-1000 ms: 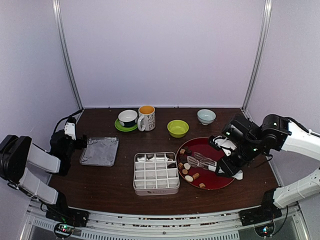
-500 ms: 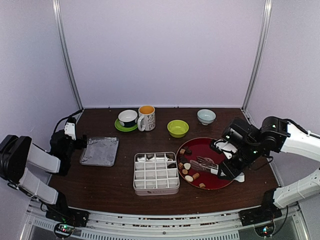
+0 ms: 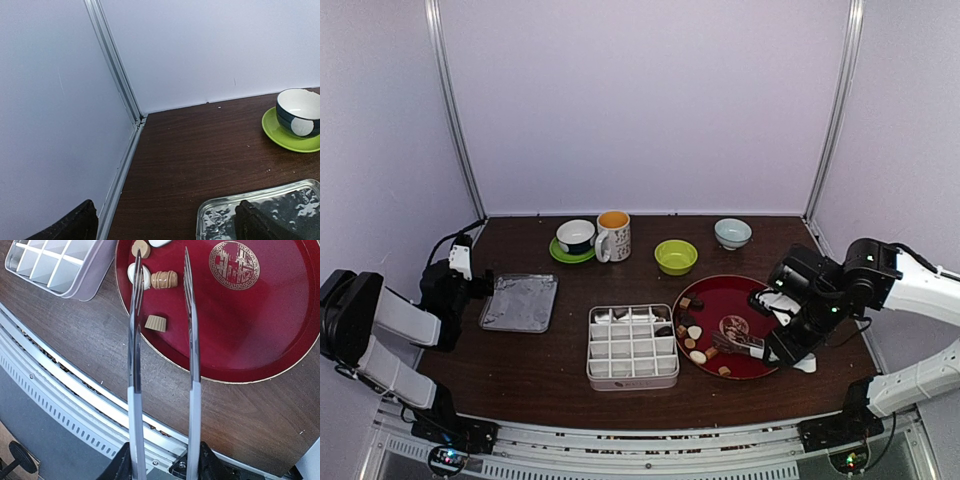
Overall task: Pack the chocolate
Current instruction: Pick up the fake chocolate from the plate.
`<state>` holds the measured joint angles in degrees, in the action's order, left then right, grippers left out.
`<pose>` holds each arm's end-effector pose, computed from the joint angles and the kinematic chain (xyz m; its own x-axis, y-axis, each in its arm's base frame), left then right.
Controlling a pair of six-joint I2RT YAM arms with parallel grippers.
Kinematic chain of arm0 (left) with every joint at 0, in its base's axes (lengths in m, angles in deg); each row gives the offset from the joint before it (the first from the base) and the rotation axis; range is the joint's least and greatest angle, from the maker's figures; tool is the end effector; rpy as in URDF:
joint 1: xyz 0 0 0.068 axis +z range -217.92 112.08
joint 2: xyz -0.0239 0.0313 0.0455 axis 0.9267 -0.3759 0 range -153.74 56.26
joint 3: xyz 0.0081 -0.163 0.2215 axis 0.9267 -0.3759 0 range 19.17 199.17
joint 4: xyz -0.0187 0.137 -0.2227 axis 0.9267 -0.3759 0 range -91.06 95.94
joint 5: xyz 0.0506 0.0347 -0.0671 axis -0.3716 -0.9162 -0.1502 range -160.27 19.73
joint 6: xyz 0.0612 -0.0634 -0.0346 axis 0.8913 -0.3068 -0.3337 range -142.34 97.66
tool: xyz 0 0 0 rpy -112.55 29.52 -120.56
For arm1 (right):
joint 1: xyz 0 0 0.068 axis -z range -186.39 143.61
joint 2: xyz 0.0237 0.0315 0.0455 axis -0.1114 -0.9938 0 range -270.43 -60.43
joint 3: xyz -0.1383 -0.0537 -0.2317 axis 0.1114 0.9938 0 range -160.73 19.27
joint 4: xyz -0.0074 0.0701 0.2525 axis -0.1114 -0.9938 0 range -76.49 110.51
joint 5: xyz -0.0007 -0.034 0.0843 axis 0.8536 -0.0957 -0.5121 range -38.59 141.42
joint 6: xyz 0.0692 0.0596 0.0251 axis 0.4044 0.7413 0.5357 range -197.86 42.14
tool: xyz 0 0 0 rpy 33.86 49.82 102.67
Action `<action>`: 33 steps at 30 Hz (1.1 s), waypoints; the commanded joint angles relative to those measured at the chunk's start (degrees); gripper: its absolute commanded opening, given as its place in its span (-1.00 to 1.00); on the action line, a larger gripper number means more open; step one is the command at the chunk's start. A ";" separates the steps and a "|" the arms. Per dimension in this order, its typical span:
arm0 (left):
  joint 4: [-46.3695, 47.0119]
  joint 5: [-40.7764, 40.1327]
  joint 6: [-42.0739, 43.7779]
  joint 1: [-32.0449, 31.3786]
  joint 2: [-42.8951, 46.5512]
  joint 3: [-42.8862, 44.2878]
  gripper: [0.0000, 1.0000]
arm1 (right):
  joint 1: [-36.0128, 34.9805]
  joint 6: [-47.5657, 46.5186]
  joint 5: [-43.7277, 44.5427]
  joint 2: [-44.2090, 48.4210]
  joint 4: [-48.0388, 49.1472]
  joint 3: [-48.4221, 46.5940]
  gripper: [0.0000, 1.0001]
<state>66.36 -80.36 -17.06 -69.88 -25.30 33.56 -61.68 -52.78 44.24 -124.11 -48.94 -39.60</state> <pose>0.2891 0.0052 0.1552 -0.1298 0.0951 -0.9870 -0.1288 0.9853 0.1119 0.1021 0.1664 0.2386 -0.8504 -0.4887 -0.1950 -0.5237 0.8219 0.2240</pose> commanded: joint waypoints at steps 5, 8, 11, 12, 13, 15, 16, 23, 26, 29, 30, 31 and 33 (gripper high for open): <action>3.57 0.07 -0.02 0.41 -0.13 0.90 0.96 | 0.25 0.95 -0.99 1.00 -3.77 0.22 -0.20; 3.56 0.07 -0.03 0.45 -0.11 0.90 0.95 | 0.22 1.02 -1.17 1.31 -4.33 0.25 -0.20; 1.96 -0.62 -0.99 0.76 -0.18 1.42 0.96 | 0.23 1.11 -1.66 1.44 -4.18 0.30 -0.20; 1.67 -1.96 -1.44 0.75 -0.11 1.43 0.96 | 0.20 1.11 -1.77 1.52 -4.00 0.34 -0.20; 1.70 -2.20 -1.57 0.78 -0.17 1.43 0.96 | 0.18 1.11 -1.84 1.56 -3.95 0.34 -0.20; 1.65 -2.27 -1.59 0.73 -0.16 1.43 0.96 | 0.23 1.11 -1.79 1.48 -3.83 0.34 -0.20; 1.64 -2.25 -1.59 0.79 -0.17 1.43 0.95 | 0.23 1.11 -1.81 1.46 -3.65 0.45 -0.20; 1.66 -2.29 -1.59 0.73 -0.18 1.43 0.96 | 0.21 0.20 -2.31 0.73 -2.86 0.60 -0.20; 1.65 -2.29 -1.59 0.76 -0.18 1.43 0.96 | 0.24 0.13 -2.31 1.07 -3.32 0.89 -0.20; 1.67 -2.23 -1.59 0.77 -0.18 1.43 0.96 | 0.24 0.11 -2.22 1.49 -3.11 1.30 -0.20; 1.64 -2.30 -1.59 0.74 -0.18 1.43 0.96 | 0.23 0.07 -2.41 1.46 -2.96 1.25 -0.20; 1.65 -2.29 -1.61 0.75 -0.18 1.43 0.95 | 0.21 0.00 -2.74 1.45 -2.71 1.10 -0.20; 1.62 -2.25 -1.59 0.74 -0.18 1.43 0.96 | 0.23 -0.10 -3.02 1.32 -2.26 0.88 -0.20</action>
<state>65.90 -82.06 -17.98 -69.72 -25.30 33.84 -61.64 -52.21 42.03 -123.63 -52.33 -38.51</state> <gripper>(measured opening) 0.978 0.402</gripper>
